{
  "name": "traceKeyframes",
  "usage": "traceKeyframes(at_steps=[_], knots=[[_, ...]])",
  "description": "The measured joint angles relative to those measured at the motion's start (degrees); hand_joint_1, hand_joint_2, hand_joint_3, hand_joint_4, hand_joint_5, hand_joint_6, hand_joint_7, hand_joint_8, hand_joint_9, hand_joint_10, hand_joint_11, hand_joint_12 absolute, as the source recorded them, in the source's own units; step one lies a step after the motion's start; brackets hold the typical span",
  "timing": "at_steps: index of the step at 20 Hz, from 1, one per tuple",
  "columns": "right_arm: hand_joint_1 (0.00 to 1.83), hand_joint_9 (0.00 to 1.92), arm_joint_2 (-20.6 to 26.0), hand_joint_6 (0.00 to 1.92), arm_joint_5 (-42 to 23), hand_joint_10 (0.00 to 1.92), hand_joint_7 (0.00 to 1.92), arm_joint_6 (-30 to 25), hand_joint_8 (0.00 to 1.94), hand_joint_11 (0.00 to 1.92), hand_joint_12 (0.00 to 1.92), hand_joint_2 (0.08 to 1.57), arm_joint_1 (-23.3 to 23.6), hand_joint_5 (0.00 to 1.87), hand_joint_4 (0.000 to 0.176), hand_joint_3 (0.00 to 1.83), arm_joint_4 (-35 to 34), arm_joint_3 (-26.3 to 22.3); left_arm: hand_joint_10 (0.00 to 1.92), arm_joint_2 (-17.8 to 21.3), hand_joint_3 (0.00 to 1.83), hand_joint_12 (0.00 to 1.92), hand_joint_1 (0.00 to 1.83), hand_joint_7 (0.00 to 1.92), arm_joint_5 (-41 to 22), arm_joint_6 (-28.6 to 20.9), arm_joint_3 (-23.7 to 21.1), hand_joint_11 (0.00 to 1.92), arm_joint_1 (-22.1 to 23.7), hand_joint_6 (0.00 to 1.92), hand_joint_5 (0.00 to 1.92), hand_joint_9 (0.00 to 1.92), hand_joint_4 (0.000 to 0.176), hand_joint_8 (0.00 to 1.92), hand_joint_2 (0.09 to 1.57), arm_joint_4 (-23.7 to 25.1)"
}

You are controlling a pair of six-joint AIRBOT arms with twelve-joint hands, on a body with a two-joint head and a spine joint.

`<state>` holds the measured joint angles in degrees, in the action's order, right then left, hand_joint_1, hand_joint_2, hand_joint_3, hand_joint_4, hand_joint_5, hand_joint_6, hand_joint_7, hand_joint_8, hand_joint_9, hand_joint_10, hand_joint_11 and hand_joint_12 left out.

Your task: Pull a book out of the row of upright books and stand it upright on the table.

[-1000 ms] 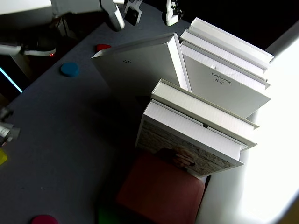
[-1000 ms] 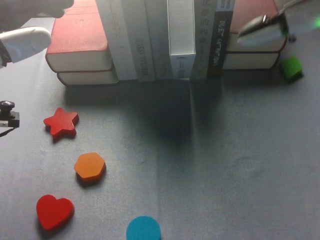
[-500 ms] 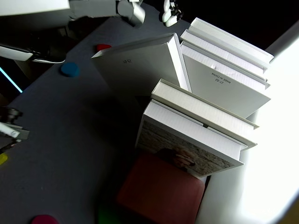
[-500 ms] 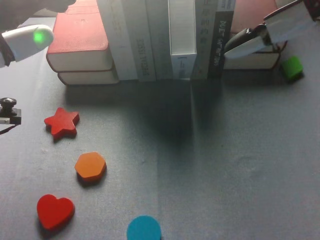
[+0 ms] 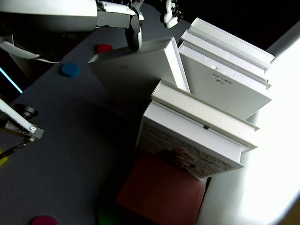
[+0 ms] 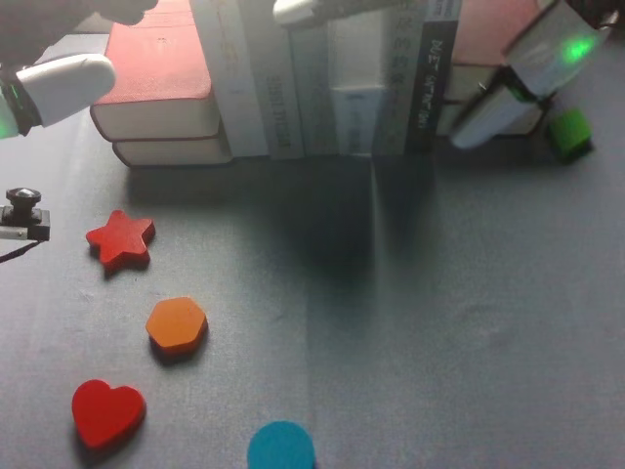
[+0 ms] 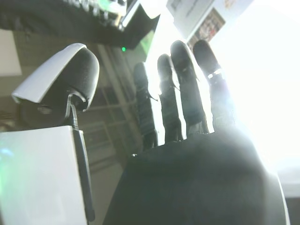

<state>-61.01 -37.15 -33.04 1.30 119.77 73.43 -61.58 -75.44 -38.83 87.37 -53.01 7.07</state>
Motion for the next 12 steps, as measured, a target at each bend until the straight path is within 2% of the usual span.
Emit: traceKeyframes(at_steps=[1,2,3,5,7,8,9,10,11,12], knots=[[0.62,0.0,-0.04,0.0,0.07,0.0,0.0,0.0,0.0,0.0,0.95,0.86,0.0,0.0,0.176,0.0,0.07,0.11,0.57,-0.04,0.43,1.17,1.12,0.43,0.02,0.02,0.04,0.0,0.04,0.01,0.55,0.3,0.049,0.01,0.97,0.07],[0.59,0.0,-0.24,0.0,0.13,0.0,0.0,0.02,0.0,0.0,1.04,0.87,0.44,0.0,0.176,0.0,0.22,0.11,0.58,-0.04,0.39,1.19,1.11,0.43,0.07,0.02,0.13,0.0,0.07,0.0,0.53,0.3,0.029,0.0,0.99,0.37],[0.54,0.0,-0.68,0.0,0.15,0.0,0.0,-0.07,0.0,0.0,1.01,0.88,0.66,0.0,0.176,0.0,0.76,0.15,0.6,-0.04,0.35,1.21,1.11,0.44,0.11,0.0,0.13,0.0,0.17,0.0,0.53,0.29,0.027,0.0,0.99,0.63],[0.59,0.0,-1.05,0.0,-0.22,0.0,0.0,-0.46,0.0,0.0,0.91,0.9,0.66,0.0,0.176,0.0,1.9,0.13,0.58,-0.04,0.3,1.19,1.12,0.43,0.15,0.02,0.11,0.0,0.52,0.0,0.52,0.29,0.021,0.0,1.03,1.11],[0.71,0.0,-1.14,0.0,-0.37,0.0,0.0,-0.81,0.0,0.0,0.98,0.95,0.72,0.0,0.176,0.01,2.64,0.11,0.58,-0.07,0.3,1.27,1.15,0.44,0.17,0.02,0.13,0.0,0.59,0.02,0.55,0.31,0.036,0.01,1.01,0.9],[0.68,0.0,-1.14,0.0,-0.37,0.0,0.0,-0.94,0.0,0.0,1.06,0.97,0.72,0.0,0.168,0.01,2.67,0.11,0.58,-0.13,0.31,1.27,1.15,0.44,0.15,0.0,0.22,0.0,0.59,0.02,0.55,0.31,0.038,0.01,1.01,0.92],[0.63,0.0,-1.11,0.0,-0.33,0.0,0.0,-1.05,0.0,0.0,1.18,0.98,0.83,0.0,0.143,0.0,2.71,0.11,0.57,-0.39,0.31,1.24,1.13,0.43,0.13,0.02,0.46,0.0,0.59,0.01,0.54,0.3,0.044,0.0,1.01,0.83],[0.63,0.0,-1.09,0.0,-0.31,0.0,0.0,-1.11,0.0,0.0,1.18,0.98,0.85,0.0,0.143,0.0,2.73,0.11,0.57,-0.42,0.31,1.24,1.13,0.43,0.26,0.02,0.46,0.0,0.59,0.01,0.54,0.3,0.044,0.0,1.01,0.9],[0.67,0.0,-1.09,0.0,-0.48,0.0,0.0,-1.4,0.0,0.0,1.2,1.0,1.03,0.0,0.17,0.01,2.99,0.17,0.58,-0.42,0.29,1.31,1.13,0.45,0.28,0.02,0.46,0.0,0.59,0.01,0.54,0.32,0.028,0.01,1.0,1.31],[0.62,0.0,-1.09,0.0,-0.5,0.0,0.0,-1.51,0.0,0.0,1.3,1.01,1.03,0.0,0.169,0.01,3.1,0.24,0.58,-0.42,0.29,1.32,1.12,0.45,0.28,0.02,0.46,0.0,0.59,0.01,0.54,0.32,0.031,0.01,1.01,1.33]])
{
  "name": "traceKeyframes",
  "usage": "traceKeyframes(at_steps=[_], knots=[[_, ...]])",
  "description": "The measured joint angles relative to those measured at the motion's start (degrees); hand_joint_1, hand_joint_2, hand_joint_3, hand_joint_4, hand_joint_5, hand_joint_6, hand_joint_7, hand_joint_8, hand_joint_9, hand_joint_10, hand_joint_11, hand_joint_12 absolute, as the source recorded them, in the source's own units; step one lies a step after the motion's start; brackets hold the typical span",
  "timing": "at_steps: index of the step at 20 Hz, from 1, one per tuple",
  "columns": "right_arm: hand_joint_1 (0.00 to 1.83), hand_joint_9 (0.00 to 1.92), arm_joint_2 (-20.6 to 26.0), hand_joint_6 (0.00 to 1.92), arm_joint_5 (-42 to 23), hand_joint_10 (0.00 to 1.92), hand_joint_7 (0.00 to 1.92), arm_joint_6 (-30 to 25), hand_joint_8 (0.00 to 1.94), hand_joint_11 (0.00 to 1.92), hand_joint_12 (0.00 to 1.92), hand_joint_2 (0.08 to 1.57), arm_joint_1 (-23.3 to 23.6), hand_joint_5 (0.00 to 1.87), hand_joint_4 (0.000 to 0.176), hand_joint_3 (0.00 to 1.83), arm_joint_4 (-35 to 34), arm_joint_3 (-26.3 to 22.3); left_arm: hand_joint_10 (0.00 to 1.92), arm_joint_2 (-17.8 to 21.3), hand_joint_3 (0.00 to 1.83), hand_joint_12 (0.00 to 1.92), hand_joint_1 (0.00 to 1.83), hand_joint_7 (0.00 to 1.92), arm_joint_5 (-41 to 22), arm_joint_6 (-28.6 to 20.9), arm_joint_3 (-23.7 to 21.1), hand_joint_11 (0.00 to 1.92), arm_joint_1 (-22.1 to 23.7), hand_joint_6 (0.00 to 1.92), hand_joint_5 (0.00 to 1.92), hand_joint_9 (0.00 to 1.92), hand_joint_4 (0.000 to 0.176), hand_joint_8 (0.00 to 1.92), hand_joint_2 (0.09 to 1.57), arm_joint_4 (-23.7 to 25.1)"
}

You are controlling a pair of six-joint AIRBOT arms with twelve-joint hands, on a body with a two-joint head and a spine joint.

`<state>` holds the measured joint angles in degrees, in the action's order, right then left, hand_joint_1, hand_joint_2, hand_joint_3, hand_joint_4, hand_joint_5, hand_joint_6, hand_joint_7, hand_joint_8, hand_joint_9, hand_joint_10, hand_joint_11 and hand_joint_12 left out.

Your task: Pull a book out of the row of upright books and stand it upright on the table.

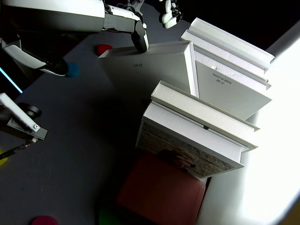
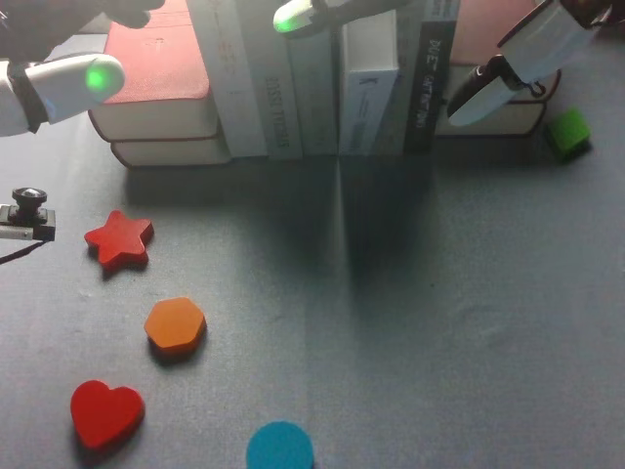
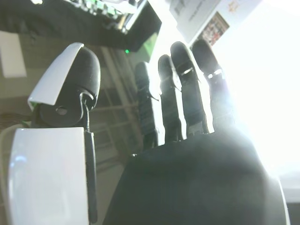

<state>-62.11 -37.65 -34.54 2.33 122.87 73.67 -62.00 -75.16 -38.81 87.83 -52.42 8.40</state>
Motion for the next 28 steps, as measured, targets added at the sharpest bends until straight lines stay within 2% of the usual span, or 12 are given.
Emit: traceKeyframes(at_steps=[2,4,6,8,9,10,12,14,17,21,26,28], knots=[[0.65,0.0,0.0,0.0,0.0,0.0,0.0,-0.2,0.0,0.0,1.33,0.98,0.0,0.0,0.176,0.0,0.02,-0.02,0.59,0.0,0.29,1.29,1.1,0.45,0.0,0.0,0.0,0.0,0.0,0.02,0.55,0.32,0.058,0.01,1.03,-0.24],[0.59,0.0,0.39,0.0,-0.07,0.0,0.0,-0.57,0.0,0.0,1.29,0.97,0.02,0.0,0.176,0.0,0.07,-0.15,0.59,0.0,0.29,1.29,1.1,0.43,0.0,0.0,0.0,0.0,0.0,0.01,0.54,0.31,0.041,0.0,1.04,-0.2],[0.75,0.0,1.11,0.01,-0.22,0.0,0.0,-0.66,0.0,0.0,1.25,0.96,0.31,0.05,0.105,0.0,0.37,-0.74,0.6,0.0,0.28,1.29,1.14,0.42,0.02,0.0,0.0,0.0,-0.02,0.02,0.55,0.33,0.039,0.0,1.03,-0.24],[0.77,0.0,1.44,0.01,-0.35,0.0,0.0,-0.79,0.0,0.0,1.1,0.96,0.42,0.02,0.105,0.0,0.39,-0.87,0.59,0.0,0.28,1.23,1.14,0.41,0.11,0.0,0.0,0.0,-0.02,0.01,0.54,0.33,0.039,0.0,1.04,-0.31],[0.73,0.0,1.81,0.0,-0.31,0.0,0.0,-0.81,0.0,0.0,0.5,0.96,0.66,0.0,0.062,0.0,0.83,-1.27,0.51,0.0,0.26,1.21,1.1,0.41,0.11,0.0,0.0,0.0,-0.09,0.01,0.54,0.36,0.035,0.0,1.05,-0.22],[0.65,0.0,2.05,0.0,-0.5,0.0,0.0,-0.81,0.0,0.0,0.1,0.96,1.03,0.0,0.049,0.0,0.81,-1.44,0.51,-0.02,0.25,1.27,1.11,0.41,0.17,0.0,0.0,0.0,-0.09,0.01,0.54,0.36,0.033,0.0,1.05,-0.13],[0.64,0.0,2.58,0.0,-0.2,0.0,0.0,-0.79,0.0,0.0,0.0,0.93,1.46,0.0,0.059,0.0,0.94,-1.9,0.53,-0.07,0.27,1.25,1.12,0.41,0.15,-0.02,0.0,0.0,-0.2,0.01,0.53,0.34,0.037,0.0,1.06,-0.28],[0.76,0.0,3.58,0.0,-0.9,0.0,0.0,-0.83,0.0,0.0,0.0,0.92,2.95,0.0,0.157,0.0,1.44,-2.95,0.6,-0.07,0.36,1.28,1.14,0.41,0.31,0.0,0.02,0.0,-0.52,0.01,0.53,0.32,0.027,0.0,1.0,-0.31],[0.79,0.0,4.74,0.0,-0.39,0.0,0.0,-0.87,0.0,0.0,0.0,0.93,4.33,0.0,0.171,0.0,1.77,-3.58,0.62,-0.07,0.38,1.3,1.13,0.42,0.52,0.0,0.0,0.0,-0.55,0.01,0.53,0.32,0.02,0.0,0.99,-0.26],[0.79,0.0,5.09,0.0,-0.42,0.0,0.0,-0.83,0.0,0.0,0.0,0.92,4.79,0.0,0.137,0.0,3.17,-3.76,0.62,-0.31,0.28,1.39,1.14,0.41,0.57,0.0,0.02,0.0,-0.55,0.03,0.55,0.34,0.012,0.0,1.01,-0.5],[0.78,0.0,3.93,0.0,-0.17,0.0,0.0,-0.83,0.0,0.0,0.0,0.92,5.27,0.0,0.132,0.0,4.37,-3.32,0.64,-0.66,0.29,1.4,1.15,0.4,0.63,0.0,0.02,0.0,-0.42,0.01,0.5,0.31,0.008,0.0,1.02,-0.17],[0.66,0.0,2.91,0.0,0.33,0.0,0.0,-0.81,0.0,0.0,0.0,0.91,5.27,0.0,0.069,0.0,4.74,-2.58,0.68,-0.66,0.24,1.4,1.15,0.4,0.63,0.0,0.02,0.0,-0.17,0.0,0.49,0.31,0.013,0.0,1.02,0.04]])
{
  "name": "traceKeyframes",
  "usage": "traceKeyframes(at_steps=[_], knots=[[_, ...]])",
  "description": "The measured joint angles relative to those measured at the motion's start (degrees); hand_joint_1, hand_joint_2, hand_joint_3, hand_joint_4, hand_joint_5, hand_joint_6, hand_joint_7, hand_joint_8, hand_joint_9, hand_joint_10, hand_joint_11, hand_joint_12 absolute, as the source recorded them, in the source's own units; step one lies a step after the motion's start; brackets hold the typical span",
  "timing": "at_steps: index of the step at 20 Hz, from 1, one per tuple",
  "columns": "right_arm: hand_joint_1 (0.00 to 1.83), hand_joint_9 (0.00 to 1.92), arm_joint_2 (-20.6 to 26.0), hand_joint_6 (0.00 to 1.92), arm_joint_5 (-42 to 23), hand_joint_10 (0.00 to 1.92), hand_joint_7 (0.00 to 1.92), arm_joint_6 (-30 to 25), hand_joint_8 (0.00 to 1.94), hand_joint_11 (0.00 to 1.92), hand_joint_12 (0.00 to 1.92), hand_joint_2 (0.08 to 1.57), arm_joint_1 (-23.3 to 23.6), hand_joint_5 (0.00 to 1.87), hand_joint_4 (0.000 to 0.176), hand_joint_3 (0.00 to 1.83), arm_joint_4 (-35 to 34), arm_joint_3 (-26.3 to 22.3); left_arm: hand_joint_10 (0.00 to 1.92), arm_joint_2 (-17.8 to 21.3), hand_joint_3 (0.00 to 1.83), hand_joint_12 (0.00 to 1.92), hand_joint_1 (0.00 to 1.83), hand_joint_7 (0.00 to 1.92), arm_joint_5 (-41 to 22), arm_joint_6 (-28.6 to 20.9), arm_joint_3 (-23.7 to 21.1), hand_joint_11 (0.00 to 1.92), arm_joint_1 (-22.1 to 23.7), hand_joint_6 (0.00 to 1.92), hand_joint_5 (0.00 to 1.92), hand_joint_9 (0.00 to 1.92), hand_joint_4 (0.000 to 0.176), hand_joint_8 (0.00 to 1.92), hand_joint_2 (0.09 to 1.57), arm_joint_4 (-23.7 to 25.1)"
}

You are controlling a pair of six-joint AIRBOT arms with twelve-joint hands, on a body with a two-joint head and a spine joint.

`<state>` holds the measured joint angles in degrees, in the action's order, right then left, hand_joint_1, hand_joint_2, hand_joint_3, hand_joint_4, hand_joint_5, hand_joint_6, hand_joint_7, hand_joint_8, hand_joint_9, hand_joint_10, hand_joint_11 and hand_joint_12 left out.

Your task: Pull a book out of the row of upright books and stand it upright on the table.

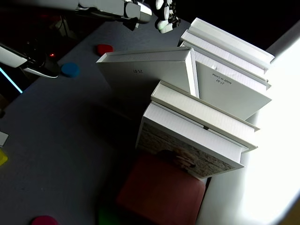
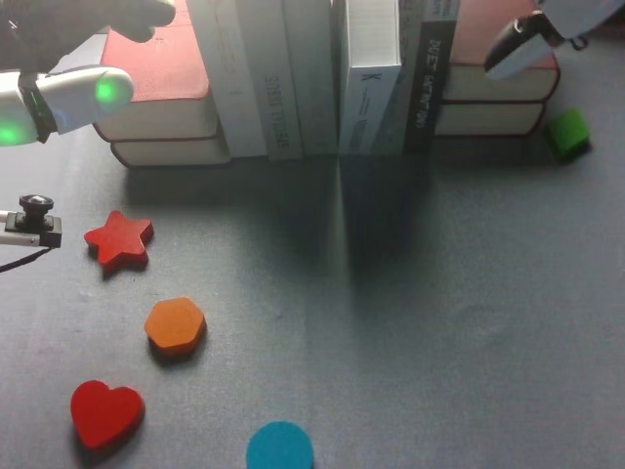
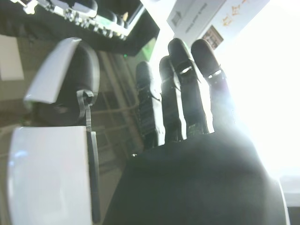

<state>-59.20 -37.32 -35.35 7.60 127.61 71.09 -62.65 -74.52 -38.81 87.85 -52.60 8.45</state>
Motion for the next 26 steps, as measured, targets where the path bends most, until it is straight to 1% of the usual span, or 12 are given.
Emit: traceKeyframes(at_steps=[2,3,4,6,7,9,10,13,17,20,25,26], knots=[[0.75,0.0,-0.5,0.0,0.0,0.0,0.0,-0.02,0.0,0.0,0.0,0.91,0.0,0.0,0.059,0.0,1.18,0.37,0.7,0.0,0.2,1.44,1.11,0.4,-0.11,-0.02,0.24,0.0,0.22,0.0,0.49,0.33,0.015,0.0,1.02,-0.15],[0.84,0.0,-0.59,0.0,-0.02,0.0,0.0,-0.04,0.0,0.0,0.0,0.9,0.0,0.0,0.091,0.0,1.4,0.37,0.67,0.0,0.14,1.4,1.07,0.39,-0.09,0.0,0.31,0.0,0.22,0.0,0.49,0.32,0.02,0.0,1.04,-0.22],[0.85,0.0,-0.59,0.0,-0.15,0.0,0.0,-0.04,0.0,0.0,0.0,0.89,0.0,0.0,0.084,0.0,2.01,0.37,0.65,0.0,0.09,1.38,1.06,0.39,-0.04,0.0,0.31,0.0,0.22,0.0,0.49,0.32,0.029,0.0,1.05,-0.44],[0.86,0.0,-0.92,0.0,-0.2,0.0,0.0,-0.04,0.0,0.0,0.0,0.92,0.0,0.0,0.107,0.0,2.49,0.74,0.55,-0.11,0.05,1.3,1.1,0.4,-0.07,-0.02,0.31,0.0,0.24,0.0,0.49,0.36,0.008,0.0,1.07,-0.33],[0.82,0.0,-1.11,0.0,-0.13,0.0,0.0,-0.04,0.0,0.0,0.0,0.93,0.0,0.0,0.115,0.01,2.49,1.11,0.52,-0.11,0.04,1.25,1.09,0.38,0.04,0.02,0.31,0.0,0.42,0.0,0.47,0.36,0.011,0.0,1.07,-0.09],[0.84,0.0,-1.84,0.0,0.0,0.0,0.0,-0.04,0.0,0.0,0.0,0.93,0.0,0.0,0.17,0.0,2.62,2.05,0.48,-0.13,0.03,1.23,1.1,0.37,-0.11,-0.02,0.31,0.0,1.09,0.0,0.47,0.38,0.0,0.0,1.07,0.31],[0.8,0.0,-2.01,0.0,0.26,0.0,0.0,-0.04,0.0,0.01,0.0,0.9,0.0,0.0,0.175,0.0,2.75,2.25,0.47,-0.17,0.03,1.23,1.1,0.38,-0.13,-0.02,0.42,0.0,1.22,0.0,0.47,0.38,0.0,0.0,1.08,0.28],[0.74,0.0,-3.67,0.0,1.9,0.0,0.0,-0.07,0.0,0.0,0.0,0.85,-1.38,0.0,0.163,0.0,2.62,4.5,0.46,-0.76,0.03,1.2,1.19,0.41,-0.13,-0.02,0.83,0.0,1.66,0.01,0.5,0.42,0.0,0.01,1.09,0.57],[0.77,0.0,-5.33,0.0,2.38,0.0,0.0,-1.01,0.0,0.0,0.0,0.84,-2.19,0.0,0.176,0.0,3.19,6.82,0.47,-0.76,0.04,1.21,1.2,0.43,-0.31,-0.02,0.83,0.0,1.68,0.02,0.52,0.42,0.0,0.01,1.1,0.74],[0.78,0.0,-6.75,0.0,2.71,0.0,0.0,-1.42,0.0,0.0,0.0,0.86,-2.89,0.0,0.126,0.0,4.42,7.19,0.47,-1.07,0.06,1.21,1.23,0.39,-0.42,0.0,1.03,0.0,2.45,0.02,0.51,0.42,0.0,0.0,1.12,1.05],[0.88,0.0,-9.53,0.0,3.17,0.0,0.0,-1.46,0.0,0.0,0.0,0.95,-4.7,0.0,0.081,0.03,3.56,9.27,0.47,-1.18,0.09,1.21,1.25,0.37,-0.39,-0.02,1.07,0.0,2.49,0.02,0.5,0.4,0.0,0.0,1.13,1.16],[0.89,0.0,-9.81,0.0,3.43,0.0,0.0,-1.44,0.0,0.0,0.0,0.94,-5.11,0.0,0.124,0.02,3.17,9.6,0.48,-1.18,0.1,1.23,1.24,0.38,-0.42,-0.02,1.07,0.0,2.49,0.02,0.51,0.41,0.0,0.01,1.12,1.18]])
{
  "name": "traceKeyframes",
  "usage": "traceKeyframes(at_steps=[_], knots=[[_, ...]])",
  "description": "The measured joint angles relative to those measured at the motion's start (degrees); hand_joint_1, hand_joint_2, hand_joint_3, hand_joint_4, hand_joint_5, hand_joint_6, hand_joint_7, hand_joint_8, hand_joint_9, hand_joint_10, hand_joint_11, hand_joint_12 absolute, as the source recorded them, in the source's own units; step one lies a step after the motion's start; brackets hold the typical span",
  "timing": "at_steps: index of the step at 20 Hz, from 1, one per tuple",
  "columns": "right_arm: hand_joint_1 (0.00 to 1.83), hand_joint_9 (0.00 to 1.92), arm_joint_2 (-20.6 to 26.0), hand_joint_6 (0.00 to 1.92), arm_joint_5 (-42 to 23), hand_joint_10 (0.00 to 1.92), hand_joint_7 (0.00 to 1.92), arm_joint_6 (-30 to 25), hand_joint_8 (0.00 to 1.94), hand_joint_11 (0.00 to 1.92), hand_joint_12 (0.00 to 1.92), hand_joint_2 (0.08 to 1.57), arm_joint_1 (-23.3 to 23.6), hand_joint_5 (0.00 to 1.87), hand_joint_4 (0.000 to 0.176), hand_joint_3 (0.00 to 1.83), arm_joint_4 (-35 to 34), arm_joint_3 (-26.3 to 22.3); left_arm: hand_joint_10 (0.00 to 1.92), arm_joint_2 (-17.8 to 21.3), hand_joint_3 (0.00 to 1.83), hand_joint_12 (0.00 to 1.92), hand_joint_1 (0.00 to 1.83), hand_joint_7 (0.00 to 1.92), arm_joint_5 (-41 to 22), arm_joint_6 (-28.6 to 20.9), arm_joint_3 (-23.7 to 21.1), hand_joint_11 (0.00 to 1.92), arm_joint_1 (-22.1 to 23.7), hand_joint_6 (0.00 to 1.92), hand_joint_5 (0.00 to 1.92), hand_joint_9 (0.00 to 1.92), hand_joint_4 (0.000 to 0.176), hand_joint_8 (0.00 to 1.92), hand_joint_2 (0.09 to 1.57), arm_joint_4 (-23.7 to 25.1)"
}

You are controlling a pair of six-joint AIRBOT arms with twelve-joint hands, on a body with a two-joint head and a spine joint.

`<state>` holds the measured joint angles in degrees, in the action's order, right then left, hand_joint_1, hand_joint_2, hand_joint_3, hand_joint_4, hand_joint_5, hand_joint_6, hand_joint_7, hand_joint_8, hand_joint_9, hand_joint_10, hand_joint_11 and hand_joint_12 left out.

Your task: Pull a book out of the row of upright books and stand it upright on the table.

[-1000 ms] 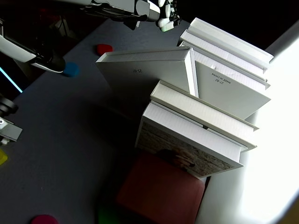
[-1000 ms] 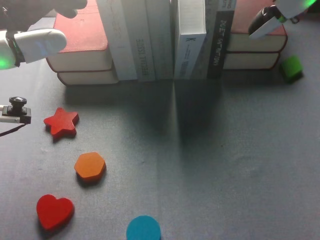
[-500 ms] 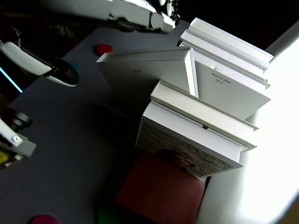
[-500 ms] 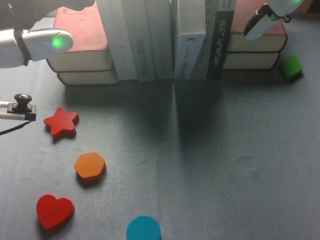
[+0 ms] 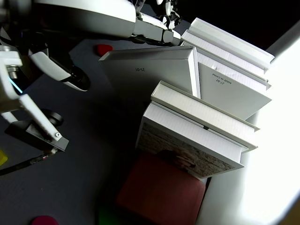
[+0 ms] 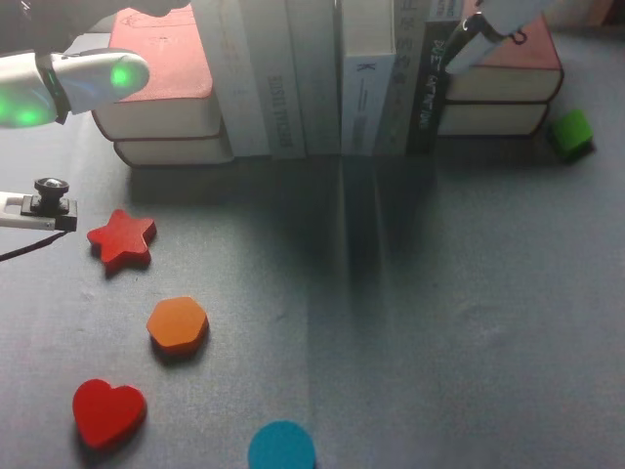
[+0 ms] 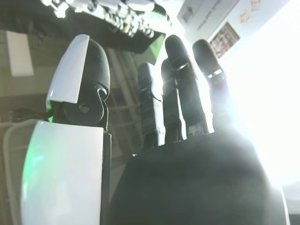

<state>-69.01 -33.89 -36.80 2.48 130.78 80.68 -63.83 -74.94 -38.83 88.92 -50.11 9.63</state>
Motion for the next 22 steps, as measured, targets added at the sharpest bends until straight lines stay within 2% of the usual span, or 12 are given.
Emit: traceKeyframes(at_steps=[1,2,4,7,8,10,11,12,13,14,18,22], knots=[[0.95,0.0,-0.48,0.01,0.22,0.0,0.0,0.04,0.0,0.0,0.0,0.92,-0.46,0.03,0.121,0.01,-0.46,0.35,0.48,0.0,0.2,1.24,1.25,0.39,-0.02,0.0,0.0,0.0,0.0,0.03,0.51,0.42,0.0,0.0,1.08,0.07],[1.0,0.0,-0.72,0.02,0.46,0.0,0.0,0.15,0.0,0.0,0.0,0.9,-0.59,0.05,0.1,0.0,-0.79,0.55,0.48,0.0,0.29,1.23,1.25,0.39,0.0,0.0,0.0,0.0,0.0,0.04,0.51,0.41,0.0,0.0,1.03,0.09],[1.07,0.0,-1.62,0.04,0.68,0.0,0.0,0.37,0.0,0.0,0.0,0.88,-1.79,0.11,0.1,0.0,-1.92,2.03,0.49,0.0,0.48,1.25,1.25,0.39,-0.09,0.0,0.0,0.0,0.0,0.04,0.49,0.41,0.0,0.0,0.94,0.04],[1.14,0.0,-2.51,0.07,1.03,0.0,0.0,0.46,0.0,0.0,0.0,0.88,-2.75,0.22,0.105,0.0,-3.02,3.04,0.48,0.0,0.51,1.22,1.24,0.41,-0.09,0.0,0.0,0.0,0.0,0.06,0.49,0.41,0.0,0.0,0.92,0.09],[1.19,0.01,-2.56,0.03,1.11,0.01,0.05,0.44,0.02,0.0,0.16,0.87,-2.75,0.31,0.084,0.0,-3.04,3.04,0.48,0.0,0.5,1.21,1.23,0.42,-0.09,0.0,0.0,0.0,0.0,0.07,0.49,0.42,0.0,0.0,0.92,0.09],[1.19,0.01,-2.62,0.03,1.14,0.01,0.05,0.44,0.02,0.0,0.16,0.87,-2.75,0.31,0.084,0.0,-3.04,3.04,0.48,0.0,0.5,1.21,1.23,0.42,-0.09,0.0,0.0,0.0,0.0,0.07,0.49,0.42,0.0,0.0,0.92,0.09],[1.25,0.32,-2.62,0.11,1.11,0.13,0.42,-0.04,0.02,0.0,0.96,1.0,-2.75,0.66,0.0,0.0,-3.06,3.04,0.44,0.0,0.47,1.2,1.22,0.42,-0.09,0.0,0.0,0.0,0.0,0.08,0.5,0.44,0.0,0.0,0.92,0.09],[1.25,0.32,-2.6,0.11,1.05,0.13,0.42,-0.92,0.02,0.0,0.96,1.0,-2.75,0.66,0.0,0.0,-3.08,3.04,0.44,0.0,0.47,1.2,1.22,0.42,-0.11,0.0,0.0,0.0,0.0,0.08,0.5,0.44,0.0,0.0,0.92,0.11],[1.35,0.7,-2.6,0.61,0.92,1.16,0.85,-1.66,0.86,0.4,1.54,1.11,-2.75,0.93,0.0,0.0,-3.17,3.06,0.43,0.0,0.46,1.2,1.21,0.42,-0.11,0.0,0.0,0.0,0.0,0.08,0.49,0.44,0.0,0.0,0.93,0.15],[1.37,0.82,-2.6,0.9,0.68,1.48,0.91,-2.6,1.08,0.66,1.7,1.15,-2.75,0.92,0.0,0.0,-3.67,3.28,0.45,0.0,0.55,1.24,1.25,0.41,-0.09,0.0,0.0,0.0,0.0,0.13,0.48,0.44,0.0,0.0,0.9,0.15],[1.37,0.81,-2.47,1.0,-0.04,1.4,0.95,-2.89,1.04,0.55,1.55,1.14,-2.62,0.89,0.0,0.0,-4.57,3.26,0.57,0.0,0.52,1.33,1.24,0.42,-0.13,0.0,0.0,0.0,0.0,0.3,0.43,0.43,0.0,0.0,0.9,0.17],[1.37,0.86,-2.05,0.98,-0.33,1.38,0.96,-2.84,1.07,0.69,1.59,1.14,-2.62,0.84,0.0,0.0,-4.59,2.78,0.65,-0.35,0.46,1.39,1.19,0.38,-0.33,0.02,0.0,0.04,0.0,0.39,0.37,0.42,0.0,0.0,0.94,0.5]])
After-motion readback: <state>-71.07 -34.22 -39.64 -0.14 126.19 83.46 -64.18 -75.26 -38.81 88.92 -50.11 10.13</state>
